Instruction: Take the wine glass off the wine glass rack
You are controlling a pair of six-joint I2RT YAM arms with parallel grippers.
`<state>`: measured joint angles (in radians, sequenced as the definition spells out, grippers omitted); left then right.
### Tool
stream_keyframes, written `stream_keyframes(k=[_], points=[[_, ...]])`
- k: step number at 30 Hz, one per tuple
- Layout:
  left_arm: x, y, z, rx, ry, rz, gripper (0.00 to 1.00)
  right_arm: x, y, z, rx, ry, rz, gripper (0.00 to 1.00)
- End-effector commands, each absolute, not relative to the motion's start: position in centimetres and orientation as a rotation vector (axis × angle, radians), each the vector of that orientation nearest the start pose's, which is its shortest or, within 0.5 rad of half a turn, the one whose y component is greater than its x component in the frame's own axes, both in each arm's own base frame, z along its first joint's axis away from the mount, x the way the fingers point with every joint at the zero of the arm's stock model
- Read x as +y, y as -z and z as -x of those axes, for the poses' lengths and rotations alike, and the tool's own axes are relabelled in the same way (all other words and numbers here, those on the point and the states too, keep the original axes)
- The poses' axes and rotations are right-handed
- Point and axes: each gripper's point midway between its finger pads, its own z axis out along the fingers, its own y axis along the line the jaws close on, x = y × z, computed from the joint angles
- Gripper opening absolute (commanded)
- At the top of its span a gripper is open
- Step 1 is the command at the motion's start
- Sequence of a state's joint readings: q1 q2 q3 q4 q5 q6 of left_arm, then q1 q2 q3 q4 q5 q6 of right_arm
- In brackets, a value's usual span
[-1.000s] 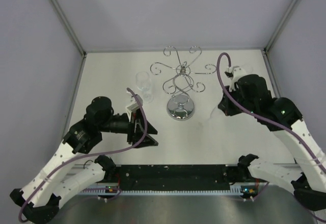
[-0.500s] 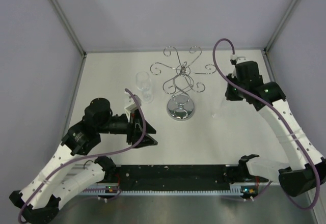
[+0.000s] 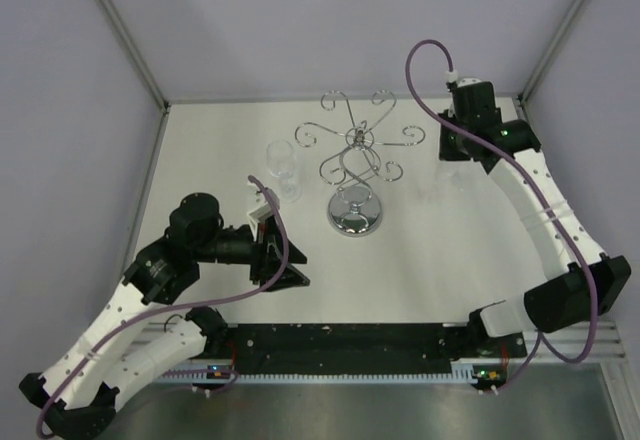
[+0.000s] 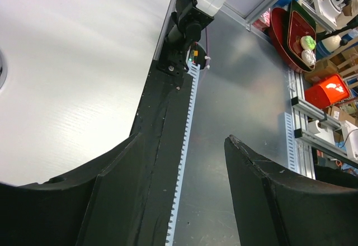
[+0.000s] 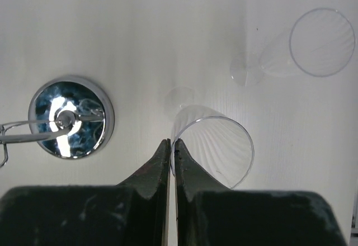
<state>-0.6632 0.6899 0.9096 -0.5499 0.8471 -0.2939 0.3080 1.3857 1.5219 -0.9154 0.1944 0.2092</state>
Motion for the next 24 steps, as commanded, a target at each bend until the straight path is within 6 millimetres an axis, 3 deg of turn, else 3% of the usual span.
stream_keyframes(k=[1,13,24], points=[[-23.6,-29.7,-7.5,1.769,1.413,-1.0,0.65,7.3,-27.8,-37.0,2.279,0.034,0.006,0.0],[-23.7,-29.5,-7.7,1.776,1.401,-1.004,0.65,7.8,-26.7,-39.0,2.32,0.053,0.04,0.0],[-23.7,-29.4,-7.9,1.785,1.389,-1.007,0.65,8.1,-25.0,-39.5,2.364,0.059,0.049,0.0]])
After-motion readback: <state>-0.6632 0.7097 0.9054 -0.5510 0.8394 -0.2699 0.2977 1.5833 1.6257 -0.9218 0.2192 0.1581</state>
